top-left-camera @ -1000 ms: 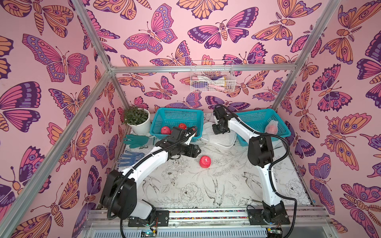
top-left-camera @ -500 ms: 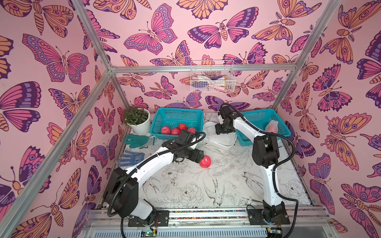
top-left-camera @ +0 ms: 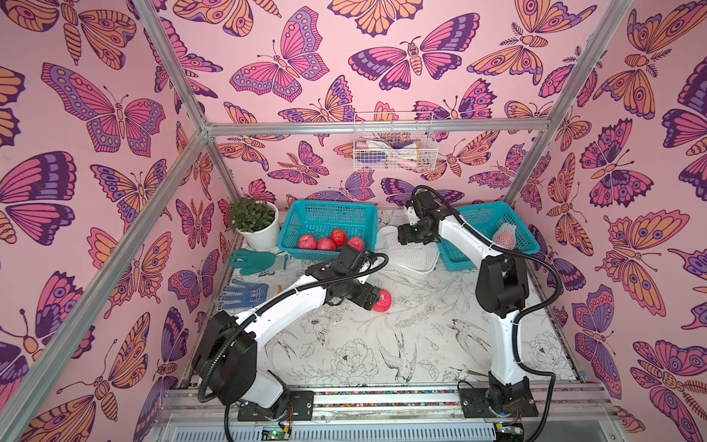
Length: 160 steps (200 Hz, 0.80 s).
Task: Remove foam nets from apples
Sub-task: Place the foam net into the storage box, then pick up the apple from the center of the board.
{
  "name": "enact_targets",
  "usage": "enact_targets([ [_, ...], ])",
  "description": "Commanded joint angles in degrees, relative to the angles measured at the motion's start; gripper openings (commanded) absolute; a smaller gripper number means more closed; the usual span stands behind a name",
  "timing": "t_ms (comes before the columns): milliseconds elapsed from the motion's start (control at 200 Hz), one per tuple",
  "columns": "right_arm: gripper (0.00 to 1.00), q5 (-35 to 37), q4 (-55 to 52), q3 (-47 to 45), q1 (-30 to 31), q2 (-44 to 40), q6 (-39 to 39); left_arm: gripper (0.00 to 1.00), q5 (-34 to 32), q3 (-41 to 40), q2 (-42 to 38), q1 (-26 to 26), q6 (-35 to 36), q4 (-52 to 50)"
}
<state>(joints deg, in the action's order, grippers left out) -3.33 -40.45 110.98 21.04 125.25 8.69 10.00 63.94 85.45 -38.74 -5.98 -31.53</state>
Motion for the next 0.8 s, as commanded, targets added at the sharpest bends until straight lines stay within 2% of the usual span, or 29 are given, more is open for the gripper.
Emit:
enact_targets([
  [0,0.78,-1.11,-0.1,-0.84,0.5,-3.3,-0.76,0.88,-0.83,0.36,1.44,-0.84,1.96,-1.01],
  [215,0.84,-0.3,3.47,-6.06,0.52,-10.91,-1.56,0.92,-1.33,3.29,6.55,-2.46,4.92,-2.27],
  [451,0.9,4.23,4.76,-13.45,-0.16,-19.18,-1.94,1.0,-5.01,6.46,11.65,-4.51,8.37,-2.79],
  [601,0.93,8.23,5.55,-18.58,-0.55,-24.14,-2.58,1.0,-7.16,8.91,15.71,-5.53,10.43,-4.36],
  [796,0.94,8.52,6.84,-23.93,-2.62,-29.58,-1.58,1.0,-7.81,10.86,19.23,-6.5,12.02,-4.49],
])
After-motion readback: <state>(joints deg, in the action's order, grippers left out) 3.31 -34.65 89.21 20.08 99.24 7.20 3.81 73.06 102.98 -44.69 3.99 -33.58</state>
